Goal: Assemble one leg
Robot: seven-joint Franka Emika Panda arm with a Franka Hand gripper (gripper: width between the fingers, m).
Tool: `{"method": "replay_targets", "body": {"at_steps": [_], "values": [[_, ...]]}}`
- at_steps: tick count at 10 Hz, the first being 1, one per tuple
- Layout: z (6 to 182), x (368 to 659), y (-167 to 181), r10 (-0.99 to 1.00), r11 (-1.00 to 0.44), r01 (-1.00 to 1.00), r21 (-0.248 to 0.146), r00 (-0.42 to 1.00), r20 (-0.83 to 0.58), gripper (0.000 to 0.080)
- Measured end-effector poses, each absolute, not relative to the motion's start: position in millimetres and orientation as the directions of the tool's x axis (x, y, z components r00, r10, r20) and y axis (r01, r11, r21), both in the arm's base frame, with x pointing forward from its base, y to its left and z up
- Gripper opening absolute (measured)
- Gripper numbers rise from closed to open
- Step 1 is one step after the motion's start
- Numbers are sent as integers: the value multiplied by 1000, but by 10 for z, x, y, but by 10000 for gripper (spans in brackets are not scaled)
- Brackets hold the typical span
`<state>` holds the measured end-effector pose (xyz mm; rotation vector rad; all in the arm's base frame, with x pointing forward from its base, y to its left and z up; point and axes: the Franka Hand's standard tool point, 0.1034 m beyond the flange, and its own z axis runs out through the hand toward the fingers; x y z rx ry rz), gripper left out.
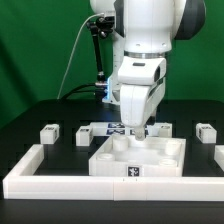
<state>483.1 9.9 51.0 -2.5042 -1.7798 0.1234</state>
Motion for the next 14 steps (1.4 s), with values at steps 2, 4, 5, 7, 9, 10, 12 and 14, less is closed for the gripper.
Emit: {"method": "replay_targets", "body": {"at_steps": [2,4,5,7,9,10,12,14], "values": [[498,4820,100,944,-329,939,-98,328,-25,649],[382,4724,81,947,-321,945,-62,322,1,649],[297,4660,75,945,-326,943,-62,327,4,649],[222,4627,109,945,-326,943,-64,327,9,649],[126,4570,105,944,-328,941,-83,330,5,649],[135,4590,90,943,-330,940,-82,332,4,622],[132,4586,92,944,-329,941,-83,331,4,440],[132,4585,92,944,-329,941,-83,331,4,258]]}}
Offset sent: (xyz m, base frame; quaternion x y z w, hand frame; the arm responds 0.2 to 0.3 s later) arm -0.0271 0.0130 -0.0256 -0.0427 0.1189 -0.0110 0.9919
